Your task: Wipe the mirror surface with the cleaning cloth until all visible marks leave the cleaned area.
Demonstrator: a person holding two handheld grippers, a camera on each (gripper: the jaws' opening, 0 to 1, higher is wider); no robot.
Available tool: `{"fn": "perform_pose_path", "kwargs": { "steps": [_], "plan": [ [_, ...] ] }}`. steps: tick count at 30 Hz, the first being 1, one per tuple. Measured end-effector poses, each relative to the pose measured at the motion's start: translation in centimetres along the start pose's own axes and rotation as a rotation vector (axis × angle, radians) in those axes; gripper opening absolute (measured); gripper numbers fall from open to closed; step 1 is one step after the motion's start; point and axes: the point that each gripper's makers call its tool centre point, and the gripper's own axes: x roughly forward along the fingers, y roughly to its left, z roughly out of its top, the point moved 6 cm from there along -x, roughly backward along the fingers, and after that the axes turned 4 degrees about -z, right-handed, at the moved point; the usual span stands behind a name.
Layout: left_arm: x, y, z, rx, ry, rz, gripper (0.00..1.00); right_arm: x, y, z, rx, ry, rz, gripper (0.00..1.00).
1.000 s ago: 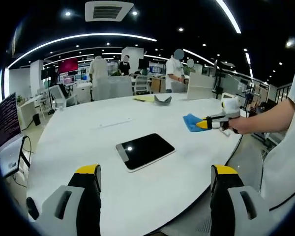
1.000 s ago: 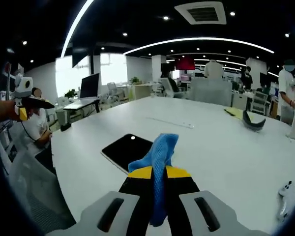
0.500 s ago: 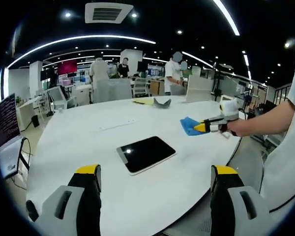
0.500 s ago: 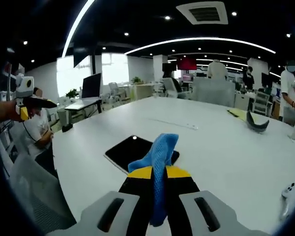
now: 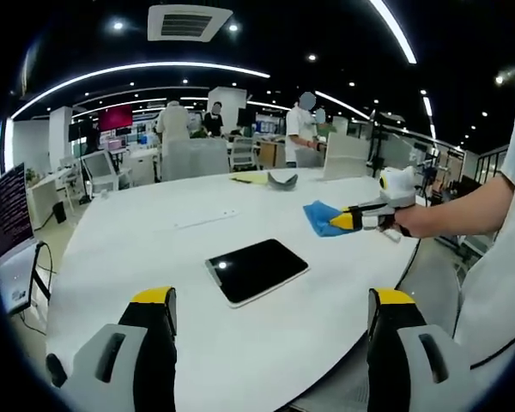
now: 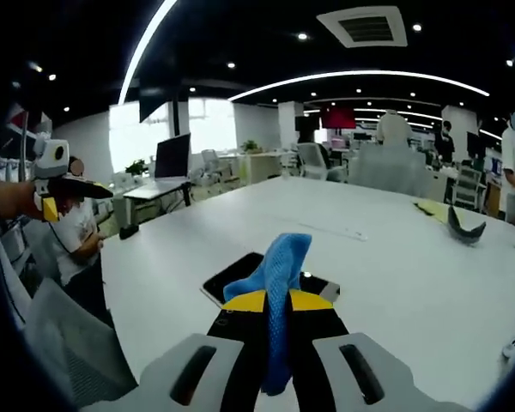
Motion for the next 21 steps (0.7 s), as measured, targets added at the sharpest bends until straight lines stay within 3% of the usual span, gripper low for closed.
{"fn": "perform_pose_path", "kwargs": {
  "steps": [9,21],
  "plan": [
    [0.1,0.5,-0.1,0.012,0.010,-0.007,0.93,2.7,2.6,1.3,-0.009,-0.003,0.056,0.03],
    [0.6,1.2,-0.2,-0.007,0.003,-0.010,0.93,5.9,3.4,2.5,-0.034,0.013,0.092,0.03]
  ]
}}
